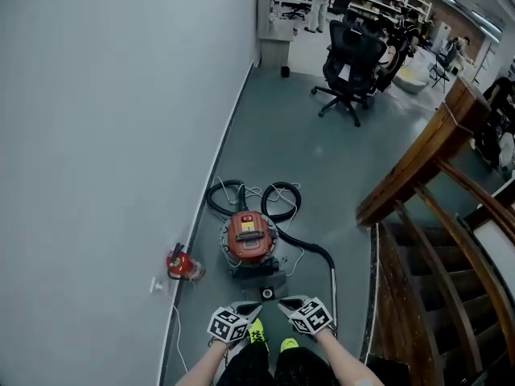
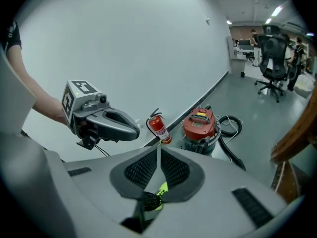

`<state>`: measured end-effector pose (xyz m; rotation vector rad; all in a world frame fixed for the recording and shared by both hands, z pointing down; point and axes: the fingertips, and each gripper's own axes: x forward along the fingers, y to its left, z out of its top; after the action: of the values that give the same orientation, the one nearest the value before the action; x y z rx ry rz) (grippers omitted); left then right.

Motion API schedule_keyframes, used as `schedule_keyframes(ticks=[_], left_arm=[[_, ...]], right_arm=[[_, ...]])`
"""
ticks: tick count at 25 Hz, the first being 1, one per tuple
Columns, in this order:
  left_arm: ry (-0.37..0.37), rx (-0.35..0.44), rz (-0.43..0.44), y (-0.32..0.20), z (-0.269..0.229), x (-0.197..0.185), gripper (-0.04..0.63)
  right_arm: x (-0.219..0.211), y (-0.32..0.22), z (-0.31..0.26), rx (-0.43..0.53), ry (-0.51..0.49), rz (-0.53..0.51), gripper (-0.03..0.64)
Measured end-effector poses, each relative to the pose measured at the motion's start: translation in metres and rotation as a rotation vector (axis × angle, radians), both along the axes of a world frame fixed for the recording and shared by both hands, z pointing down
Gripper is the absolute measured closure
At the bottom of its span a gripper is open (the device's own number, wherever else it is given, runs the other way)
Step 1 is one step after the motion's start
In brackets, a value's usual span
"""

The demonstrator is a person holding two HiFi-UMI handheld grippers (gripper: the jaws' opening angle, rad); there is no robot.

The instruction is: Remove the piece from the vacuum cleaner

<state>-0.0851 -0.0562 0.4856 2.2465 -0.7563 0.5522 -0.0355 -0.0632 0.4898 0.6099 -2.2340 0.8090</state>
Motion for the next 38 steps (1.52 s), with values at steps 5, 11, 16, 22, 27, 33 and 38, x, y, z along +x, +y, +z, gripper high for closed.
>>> schedule_keyframes(ticks=[5, 11, 16, 22, 27, 33, 38], left_arm=[[0.005, 0.018, -0.053, 0.015, -0.022, 0.005, 0.584], [-0.003, 0.051, -0.094, 0.032, -0.039, 0.014, 0.584], [-0.021, 0.075, -0.13, 0.042, -0.054, 0.023, 0.584], [-0.059, 0.11, -0.138, 0.062, -0.069, 0.036, 0.584], [-0.032, 0.118, -0.202, 0.082, -0.082, 0.053, 0.584], [-0.015, 0.132, -0.234, 0.108, -0.086, 0.074, 0.584], [-0.007, 0.151, -0.242, 0.126, -0.094, 0.084, 0.584]], right_arm=[[0.012, 0.013, -0.021, 0.014, -0.038, 0.007, 0.58], [0.03, 0.027, -0.035, 0.031, -0.078, -0.004, 0.581], [0.038, 0.04, -0.046, 0.052, -0.112, -0.029, 0.58], [0.052, 0.058, -0.058, 0.062, -0.147, -0.038, 0.58], [0.065, 0.08, -0.069, 0.08, -0.175, -0.065, 0.58], [0.075, 0.105, -0.075, 0.099, -0.201, -0.092, 0.581], [0.081, 0.123, -0.084, 0.11, -0.223, -0.089, 0.581]])
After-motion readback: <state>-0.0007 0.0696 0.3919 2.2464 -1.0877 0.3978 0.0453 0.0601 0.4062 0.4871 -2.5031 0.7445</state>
